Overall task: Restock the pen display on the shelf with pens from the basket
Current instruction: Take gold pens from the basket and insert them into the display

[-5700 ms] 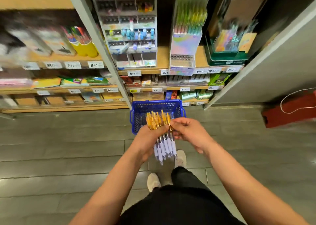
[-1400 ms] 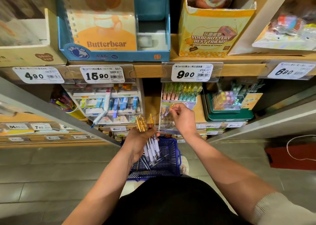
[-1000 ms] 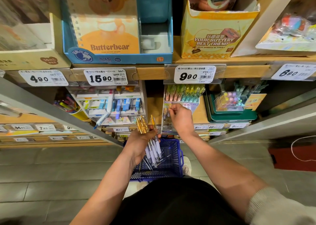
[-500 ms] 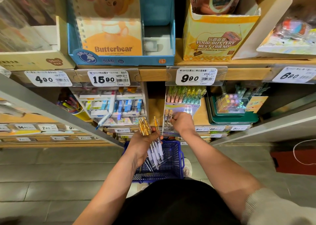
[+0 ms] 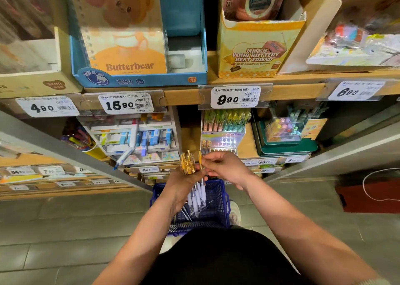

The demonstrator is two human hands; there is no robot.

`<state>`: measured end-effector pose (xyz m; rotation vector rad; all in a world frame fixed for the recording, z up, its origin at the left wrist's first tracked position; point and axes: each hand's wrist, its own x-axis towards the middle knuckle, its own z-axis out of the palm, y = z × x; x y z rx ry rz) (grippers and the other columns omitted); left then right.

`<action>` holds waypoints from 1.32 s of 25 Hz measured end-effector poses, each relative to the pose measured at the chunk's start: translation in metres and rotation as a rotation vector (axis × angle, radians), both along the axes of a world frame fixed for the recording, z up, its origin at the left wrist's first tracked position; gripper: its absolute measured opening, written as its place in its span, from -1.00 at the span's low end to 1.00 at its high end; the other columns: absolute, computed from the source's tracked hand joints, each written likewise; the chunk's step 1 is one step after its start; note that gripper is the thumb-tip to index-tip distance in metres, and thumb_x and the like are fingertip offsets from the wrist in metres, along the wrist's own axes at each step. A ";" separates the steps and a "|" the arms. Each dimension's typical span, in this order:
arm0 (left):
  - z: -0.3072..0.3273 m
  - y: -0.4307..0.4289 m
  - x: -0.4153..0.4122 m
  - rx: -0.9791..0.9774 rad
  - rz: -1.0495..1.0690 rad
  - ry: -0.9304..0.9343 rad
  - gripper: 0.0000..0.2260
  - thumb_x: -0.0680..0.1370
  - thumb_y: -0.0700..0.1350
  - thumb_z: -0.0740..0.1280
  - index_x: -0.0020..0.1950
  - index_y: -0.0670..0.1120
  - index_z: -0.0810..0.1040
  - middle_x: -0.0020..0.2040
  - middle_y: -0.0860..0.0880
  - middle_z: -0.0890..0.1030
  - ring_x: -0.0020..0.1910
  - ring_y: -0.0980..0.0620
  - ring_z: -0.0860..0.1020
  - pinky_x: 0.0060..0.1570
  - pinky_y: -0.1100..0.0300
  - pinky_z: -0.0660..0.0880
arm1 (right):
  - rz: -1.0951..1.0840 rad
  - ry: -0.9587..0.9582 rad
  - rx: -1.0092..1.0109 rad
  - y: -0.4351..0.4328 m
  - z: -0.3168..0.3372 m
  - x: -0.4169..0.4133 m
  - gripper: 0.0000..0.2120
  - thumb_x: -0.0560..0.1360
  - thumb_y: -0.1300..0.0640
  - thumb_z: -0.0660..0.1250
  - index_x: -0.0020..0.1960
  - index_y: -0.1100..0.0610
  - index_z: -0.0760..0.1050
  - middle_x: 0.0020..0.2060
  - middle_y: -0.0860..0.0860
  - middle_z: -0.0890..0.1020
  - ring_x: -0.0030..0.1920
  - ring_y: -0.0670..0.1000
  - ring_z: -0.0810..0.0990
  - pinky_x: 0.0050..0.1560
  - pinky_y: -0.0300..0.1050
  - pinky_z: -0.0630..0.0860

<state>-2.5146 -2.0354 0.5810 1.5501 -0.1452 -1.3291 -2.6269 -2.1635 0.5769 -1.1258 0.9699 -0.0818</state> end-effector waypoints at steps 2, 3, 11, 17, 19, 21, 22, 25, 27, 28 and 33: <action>-0.002 -0.001 0.000 -0.005 0.008 0.011 -0.82 0.50 -0.18 0.52 0.08 -0.12 0.67 0.01 -0.08 0.75 0.06 -0.03 0.71 0.28 0.03 0.52 | -0.023 0.009 -0.037 -0.002 -0.002 0.000 -0.82 0.49 0.21 0.51 0.08 0.13 0.65 -0.04 0.09 0.73 -0.11 -0.04 0.74 -0.06 -0.25 0.65; -0.004 -0.001 0.002 -0.006 0.016 0.013 -0.83 0.51 -0.19 0.51 0.09 -0.14 0.67 0.02 -0.10 0.75 0.06 -0.07 0.70 0.25 0.04 0.53 | -0.056 -0.013 -0.043 -0.003 -0.001 0.000 -0.85 0.49 0.24 0.50 0.06 0.12 0.66 -0.06 0.10 0.74 -0.12 -0.03 0.74 -0.07 -0.24 0.65; -0.011 0.006 0.015 0.048 0.103 0.013 -0.88 0.55 -0.24 0.46 0.06 -0.22 0.63 -0.07 -0.17 0.74 -0.10 -0.07 0.73 -0.12 0.06 0.62 | -0.280 0.048 -0.506 -0.029 -0.011 -0.005 -0.90 0.55 0.22 0.43 0.06 0.15 0.65 -0.19 0.01 0.73 -0.16 -0.05 0.70 0.01 -0.19 0.63; -0.015 0.005 0.015 0.054 0.106 0.000 -0.87 0.53 -0.22 0.48 0.05 -0.18 0.62 -0.05 -0.16 0.75 -0.05 -0.07 0.74 0.03 0.05 0.59 | -0.198 0.116 -0.804 -0.018 -0.032 0.007 -0.83 0.56 0.18 0.44 0.15 0.13 0.64 -0.13 -0.14 0.69 -0.13 -0.34 0.62 -0.02 -0.50 0.50; -0.015 0.005 0.017 0.037 0.117 0.011 -0.90 0.53 -0.23 0.48 0.01 -0.16 0.62 -0.06 -0.15 0.75 -0.06 -0.07 0.74 0.03 0.07 0.59 | -0.177 0.135 -0.847 -0.016 -0.039 0.012 -0.81 0.56 0.18 0.43 0.17 0.14 0.64 -0.10 -0.12 0.68 -0.10 -0.38 0.61 -0.02 -0.54 0.47; -0.016 0.005 0.018 0.021 0.127 0.023 -0.91 0.53 -0.24 0.47 0.01 -0.16 0.62 -0.06 -0.14 0.75 -0.08 -0.06 0.74 -0.02 0.11 0.58 | -0.143 0.155 -0.883 -0.015 -0.046 0.015 -0.80 0.56 0.18 0.43 0.18 0.15 0.64 -0.05 -0.08 0.70 -0.08 -0.31 0.63 0.03 -0.51 0.49; -0.016 0.005 0.018 0.017 0.125 0.019 -0.92 0.54 -0.24 0.47 0.01 -0.17 0.63 -0.06 -0.13 0.75 -0.08 -0.05 0.73 -0.01 0.12 0.58 | -0.122 0.164 -0.891 -0.014 -0.049 0.016 -0.79 0.56 0.17 0.43 0.18 0.16 0.65 -0.03 -0.04 0.72 -0.05 -0.24 0.65 0.08 -0.44 0.53; -0.016 0.005 0.018 0.012 0.117 0.009 -0.91 0.57 -0.24 0.43 0.06 -0.18 0.64 -0.04 -0.10 0.76 -0.07 -0.03 0.74 0.01 0.14 0.58 | -0.028 0.209 -0.864 -0.012 -0.059 0.019 -0.81 0.58 0.16 0.42 0.17 0.14 0.66 -0.01 0.00 0.73 -0.05 -0.08 0.70 0.12 -0.16 0.62; -0.016 0.005 0.018 0.006 0.122 0.021 -0.91 0.57 -0.24 0.42 0.07 -0.17 0.65 -0.03 -0.09 0.76 -0.07 -0.03 0.74 0.00 0.15 0.58 | 0.048 0.269 -0.857 -0.012 -0.063 0.021 -0.87 0.59 0.15 0.39 0.11 0.09 0.68 -0.10 -0.04 0.72 -0.16 -0.05 0.69 0.01 -0.08 0.65; -0.015 0.005 0.018 0.002 0.121 0.030 -0.92 0.58 -0.25 0.41 0.06 -0.17 0.65 -0.02 -0.09 0.76 -0.07 -0.02 0.74 0.01 0.14 0.58 | 0.072 0.298 -0.873 -0.012 -0.064 0.023 -0.89 0.60 0.15 0.38 0.05 0.08 0.68 -0.16 -0.05 0.70 -0.23 -0.05 0.68 -0.06 -0.06 0.66; -0.014 0.003 0.017 -0.008 0.105 0.034 -0.87 0.60 -0.22 0.40 0.14 -0.16 0.63 0.02 -0.07 0.76 -0.01 -0.03 0.73 0.15 0.07 0.54 | 0.159 0.512 -0.916 -0.009 -0.059 0.033 -0.88 0.62 0.12 0.34 -0.03 0.07 0.65 -0.26 -0.01 0.68 -0.36 -0.07 0.58 -0.38 -0.22 0.46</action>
